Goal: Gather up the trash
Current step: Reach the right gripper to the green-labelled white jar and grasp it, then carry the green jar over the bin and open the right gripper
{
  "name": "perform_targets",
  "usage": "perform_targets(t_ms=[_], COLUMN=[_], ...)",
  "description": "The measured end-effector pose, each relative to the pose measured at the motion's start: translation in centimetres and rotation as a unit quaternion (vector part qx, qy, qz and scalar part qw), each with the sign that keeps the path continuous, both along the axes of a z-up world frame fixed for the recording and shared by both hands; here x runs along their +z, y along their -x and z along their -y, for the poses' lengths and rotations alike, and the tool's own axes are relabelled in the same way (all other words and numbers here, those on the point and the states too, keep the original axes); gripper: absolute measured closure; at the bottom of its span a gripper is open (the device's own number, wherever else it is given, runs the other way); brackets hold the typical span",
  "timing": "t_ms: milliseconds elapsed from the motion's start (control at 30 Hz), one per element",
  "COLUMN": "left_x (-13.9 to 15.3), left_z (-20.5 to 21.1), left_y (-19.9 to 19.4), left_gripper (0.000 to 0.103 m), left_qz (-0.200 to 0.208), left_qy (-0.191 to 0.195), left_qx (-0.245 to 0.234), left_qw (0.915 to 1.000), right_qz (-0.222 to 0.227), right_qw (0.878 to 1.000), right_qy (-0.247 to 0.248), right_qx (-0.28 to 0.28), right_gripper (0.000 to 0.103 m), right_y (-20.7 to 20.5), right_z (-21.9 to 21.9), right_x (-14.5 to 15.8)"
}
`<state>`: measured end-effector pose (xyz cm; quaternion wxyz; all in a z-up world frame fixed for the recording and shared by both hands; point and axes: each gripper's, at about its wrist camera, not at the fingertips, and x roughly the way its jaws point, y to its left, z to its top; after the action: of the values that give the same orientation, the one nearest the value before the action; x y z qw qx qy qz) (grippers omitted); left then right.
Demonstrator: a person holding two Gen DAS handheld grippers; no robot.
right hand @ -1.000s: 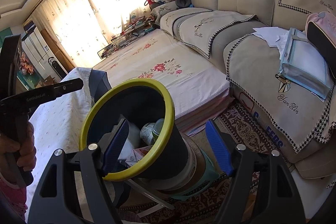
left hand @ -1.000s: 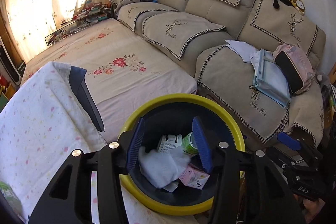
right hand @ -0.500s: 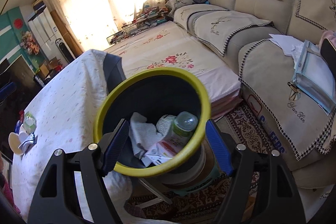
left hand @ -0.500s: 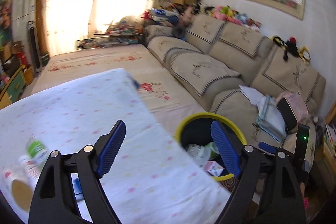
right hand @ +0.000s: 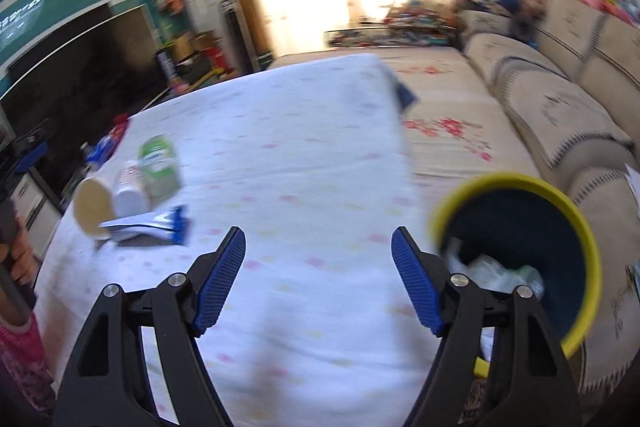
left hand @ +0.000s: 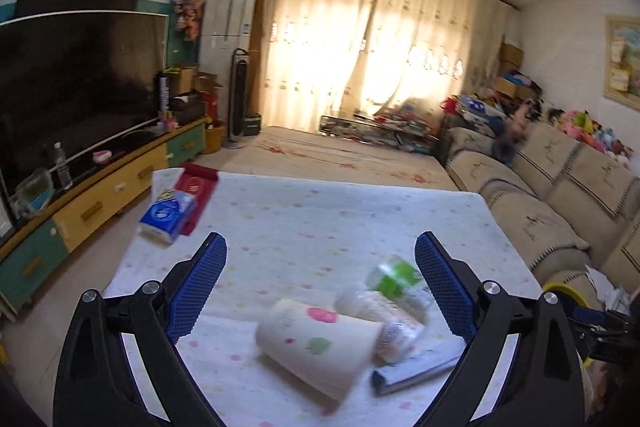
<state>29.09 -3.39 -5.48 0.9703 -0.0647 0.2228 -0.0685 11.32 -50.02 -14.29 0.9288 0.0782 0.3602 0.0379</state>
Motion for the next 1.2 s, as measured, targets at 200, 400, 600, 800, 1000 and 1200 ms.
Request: perform_targets(t_ms=[200, 400, 600, 800, 1000, 1200], left_x=[-2.6, -3.5, -3.9, -4.0, -4.1, -4.0], left_z=[-5.3, -6.1, -5.0, -4.9, -4.7, -4.4], left_y=[-1.4, -1.5, -2.0, -2.2, -2.3, -2.1], left_gripper=[0.008, 0.008, 0.008, 0.008, 0.008, 0.008], left_qz=[-0.022, -0.03, -0.041, -0.043, -0.043, -0.043], left_qy=[0.052, 0.053, 0.042, 0.04, 0.04, 0.038], left_qx=[0.05, 0.065, 0.057, 0.053, 0.05, 0.047], left_qw=[0.9971, 0.996, 0.9967, 0.9969, 0.997, 0.9973], right_qz=[0.004, 0.013, -0.017, -0.032, -0.045, -0.055], right_qw=[0.995, 0.983, 0.98, 0.976, 0.974, 0.973], right_qy=[0.019, 0.009, 0.045, 0.055, 0.068, 0.059], right_qx=[0.1, 0.183, 0.195, 0.206, 0.209, 0.216], right_gripper=[0.032, 0.032, 0.032, 0.044, 0.047, 0.056], right_y=[-4.5, -8.6, -11.6, -13.1, -14.9, -15.7], right_z=[-7.5, -12.7, -15.1, -16.0, -16.8, -17.1], right_x=[1.4, 2.0, 0.4, -0.3, -1.7, -3.1])
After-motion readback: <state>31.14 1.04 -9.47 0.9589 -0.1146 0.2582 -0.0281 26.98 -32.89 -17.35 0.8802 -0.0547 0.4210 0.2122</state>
